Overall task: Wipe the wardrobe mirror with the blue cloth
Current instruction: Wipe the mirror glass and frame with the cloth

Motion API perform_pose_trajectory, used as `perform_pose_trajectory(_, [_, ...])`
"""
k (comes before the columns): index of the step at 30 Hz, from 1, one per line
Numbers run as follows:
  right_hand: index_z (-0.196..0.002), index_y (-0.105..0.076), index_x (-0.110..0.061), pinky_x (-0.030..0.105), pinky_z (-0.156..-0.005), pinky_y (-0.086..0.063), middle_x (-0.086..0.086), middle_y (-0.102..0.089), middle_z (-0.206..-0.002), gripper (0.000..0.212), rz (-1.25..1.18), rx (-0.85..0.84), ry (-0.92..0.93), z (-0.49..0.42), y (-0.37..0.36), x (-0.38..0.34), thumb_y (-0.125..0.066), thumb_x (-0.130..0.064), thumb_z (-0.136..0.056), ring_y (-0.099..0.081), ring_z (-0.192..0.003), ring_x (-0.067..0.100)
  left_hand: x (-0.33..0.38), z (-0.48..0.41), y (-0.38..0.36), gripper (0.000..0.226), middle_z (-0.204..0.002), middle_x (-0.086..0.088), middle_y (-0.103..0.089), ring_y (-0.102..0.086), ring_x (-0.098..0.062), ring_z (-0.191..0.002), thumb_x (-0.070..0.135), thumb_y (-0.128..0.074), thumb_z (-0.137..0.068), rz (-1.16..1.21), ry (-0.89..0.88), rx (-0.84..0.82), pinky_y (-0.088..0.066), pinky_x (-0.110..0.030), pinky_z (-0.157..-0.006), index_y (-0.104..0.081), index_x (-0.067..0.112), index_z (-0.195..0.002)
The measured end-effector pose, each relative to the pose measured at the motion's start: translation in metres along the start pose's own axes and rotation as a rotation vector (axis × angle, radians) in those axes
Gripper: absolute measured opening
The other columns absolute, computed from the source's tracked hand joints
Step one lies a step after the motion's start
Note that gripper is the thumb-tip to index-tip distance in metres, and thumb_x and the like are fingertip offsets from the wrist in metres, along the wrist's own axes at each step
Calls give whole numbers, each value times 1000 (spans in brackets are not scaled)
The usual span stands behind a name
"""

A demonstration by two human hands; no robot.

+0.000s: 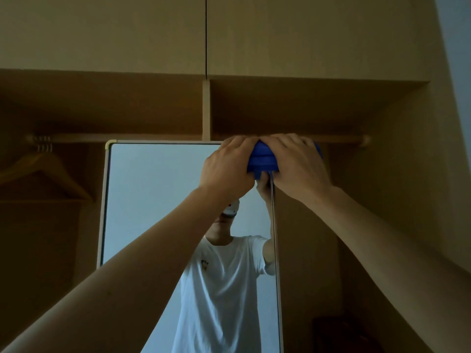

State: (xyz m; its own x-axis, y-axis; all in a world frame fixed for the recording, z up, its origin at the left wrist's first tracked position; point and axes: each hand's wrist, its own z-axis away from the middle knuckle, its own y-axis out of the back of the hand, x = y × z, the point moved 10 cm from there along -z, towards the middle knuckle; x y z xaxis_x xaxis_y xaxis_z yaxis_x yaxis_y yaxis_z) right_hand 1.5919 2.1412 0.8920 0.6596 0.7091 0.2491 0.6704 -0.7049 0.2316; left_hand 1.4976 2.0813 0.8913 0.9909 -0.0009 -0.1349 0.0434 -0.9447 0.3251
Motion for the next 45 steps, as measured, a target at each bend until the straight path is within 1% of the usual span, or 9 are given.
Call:
perform_pose_trajectory(10, [-136, -55, -24, 41, -104, -33, -1, -61, -128, 53, -42, -14, -59, 8, -11, -1, -71, -20, -86, -52, -121, 25, -1, 9, -10, 56, -128, 0, -61, -54, -23, -120, 15, -65, -81, 50, 10, -4, -41, -30, -88, -56, 20, -136])
perform_pose_trajectory(15, [-135, -56, -22, 42, -105, -32, 1, -63, -127, 54, -84, -45, -76, 31, -19, -5, -71, -16, -83, -52, -121, 27, 3, 36, -18, 60, -136, -2, -60, -51, -25, -129, 17, -64, -84, 48, 3, -15, -47, -38, -98, -52, 17, -142])
perform_pose_trajectory(21, [-135, -58, -18, 43, -104, -35, 5, -65, -128, 59, -141, -73, -94, 66, -28, -16, -73, -11, -79, -55, -121, 29, 11, 75, -25, 78, -133, -3, -63, -53, -26, -128, 41, -24, -74, 96, -26, 13, -50, -37, -92, -58, 13, -138])
perform_pose_trajectory(27, [-134, -60, -13, 47, -106, -40, 6, -66, -128, 54, -169, -89, -85, 101, -36, -26, -69, -20, -81, -57, -120, 31, 14, 110, -37, 57, -134, -8, -65, -54, -32, -134, 14, -43, -82, 134, -48, 67, -49, -40, -104, -62, 5, -135])
perform_pose_trajectory(31, [-133, -60, -12, 51, -106, -42, 7, -66, -130, 51, -179, -82, -82, 122, -42, -32, -55, -36, -89, -58, -122, 31, 13, 134, -49, 59, -141, -11, -61, -47, -33, -142, 0, -54, -79, 179, 1, 49, -51, -48, -105, -60, 4, -137])
perform_pose_trajectory(34, [-135, -60, -9, 53, -108, -42, 9, -66, -132, 53, -182, -77, -80, 144, -51, -38, -74, -18, -85, -58, -124, 33, 16, 155, -57, 60, -142, -14, -60, -45, -36, -144, -4, -57, -79, 215, 13, 29, -49, -56, -106, -59, 2, -139])
perform_pose_trajectory(37, [-136, -59, -8, 55, -108, -42, 9, -65, -133, 64, -178, -93, -98, 170, -59, -44, -82, -8, -77, -58, -124, 34, 19, 180, -63, 58, -144, -14, -59, -44, -35, -145, 8, -46, -84, 225, 38, 30, -51, -58, -103, -59, 2, -140])
perform_pose_trajectory(39, [-135, -60, -9, 54, -108, -42, 8, -65, -132, 67, -160, -85, -97, 188, -63, -50, -83, -5, -73, -58, -124, 33, 21, 199, -69, 59, -145, -14, -59, -43, -35, -145, 10, -44, -84, 228, 51, 23, -50, -58, -104, -58, 2, -140])
perform_pose_trajectory(45, [-138, -56, -12, 49, -111, -38, 5, -63, -135, 71, -161, -98, -121, 246, -77, -65, -79, 0, -72, -56, -126, 29, 28, 257, -90, 61, -148, -16, -55, -40, -37, -147, -10, -62, -81, 251, 77, -6, -43, -58, -111, -57, -2, -141])
